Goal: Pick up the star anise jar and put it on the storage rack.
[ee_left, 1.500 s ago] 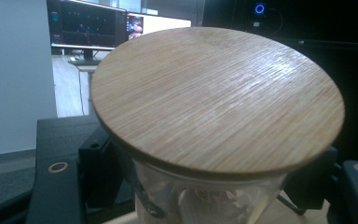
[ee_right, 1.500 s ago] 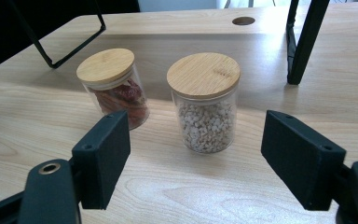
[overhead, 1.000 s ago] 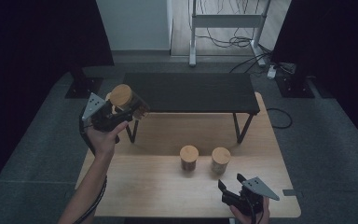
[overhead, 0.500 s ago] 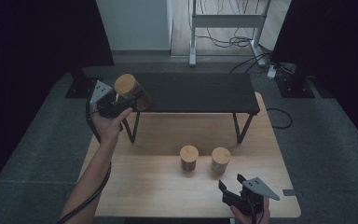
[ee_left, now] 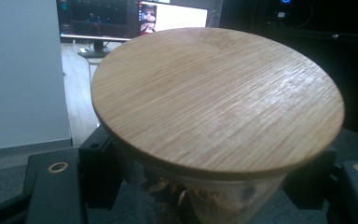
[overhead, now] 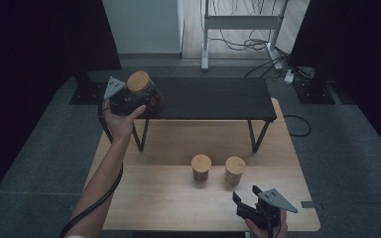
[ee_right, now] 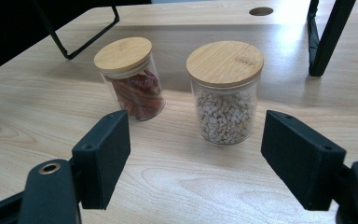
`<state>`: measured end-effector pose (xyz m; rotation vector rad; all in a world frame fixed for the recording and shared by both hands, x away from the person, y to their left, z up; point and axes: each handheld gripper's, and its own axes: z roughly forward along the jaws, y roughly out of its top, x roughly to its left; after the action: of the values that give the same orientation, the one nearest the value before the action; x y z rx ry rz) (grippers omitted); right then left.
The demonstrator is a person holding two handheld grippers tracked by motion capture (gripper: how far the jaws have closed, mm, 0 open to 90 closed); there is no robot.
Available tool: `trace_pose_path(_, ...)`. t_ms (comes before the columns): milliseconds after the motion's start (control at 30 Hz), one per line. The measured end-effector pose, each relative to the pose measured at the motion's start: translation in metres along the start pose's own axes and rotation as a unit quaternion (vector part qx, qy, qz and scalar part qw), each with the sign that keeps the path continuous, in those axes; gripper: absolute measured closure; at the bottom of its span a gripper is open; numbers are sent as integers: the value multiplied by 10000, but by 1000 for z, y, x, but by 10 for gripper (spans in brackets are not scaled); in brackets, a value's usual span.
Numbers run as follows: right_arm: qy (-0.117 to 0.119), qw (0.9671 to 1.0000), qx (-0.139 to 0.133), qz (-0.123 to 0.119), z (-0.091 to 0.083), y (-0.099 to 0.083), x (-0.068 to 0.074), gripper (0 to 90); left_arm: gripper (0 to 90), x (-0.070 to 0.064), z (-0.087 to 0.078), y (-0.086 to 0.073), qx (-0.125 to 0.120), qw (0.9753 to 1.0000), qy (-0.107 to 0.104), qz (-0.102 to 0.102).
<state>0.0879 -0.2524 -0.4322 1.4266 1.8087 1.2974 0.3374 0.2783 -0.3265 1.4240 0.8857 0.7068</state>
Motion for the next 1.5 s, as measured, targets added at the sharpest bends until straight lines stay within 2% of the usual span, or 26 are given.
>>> trace_pose_path(200,-20,10000,-5,-4,-2,0,1,241,274,2,7,4,81,9999,60,87)
trace_pose_path(467,-26,10000,-33,-22,-3,0,2,241,274,2,13,5,124,9998,123,40)
trace_pose_path(600,-21,10000,-42,-40,-3,0,3,241,273,-3,20,8,192,9996,195,110)
trace_pose_path(867,3,9999,-63,-85,-4,0,5,241,273,-16,35,14,361,9978,353,425)
trace_pose_path(1033,-4,9999,-111,-108,-7,0,5,241,273,-18,36,15,376,9978,410,352)
trace_pose_path(1233,-15,9998,-157,-135,-10,0,6,241,272,-20,39,14,384,9975,454,386)
trace_pose_path(1500,-12,9998,-151,-131,-9,-1,6,240,269,-18,40,13,358,9978,389,392)
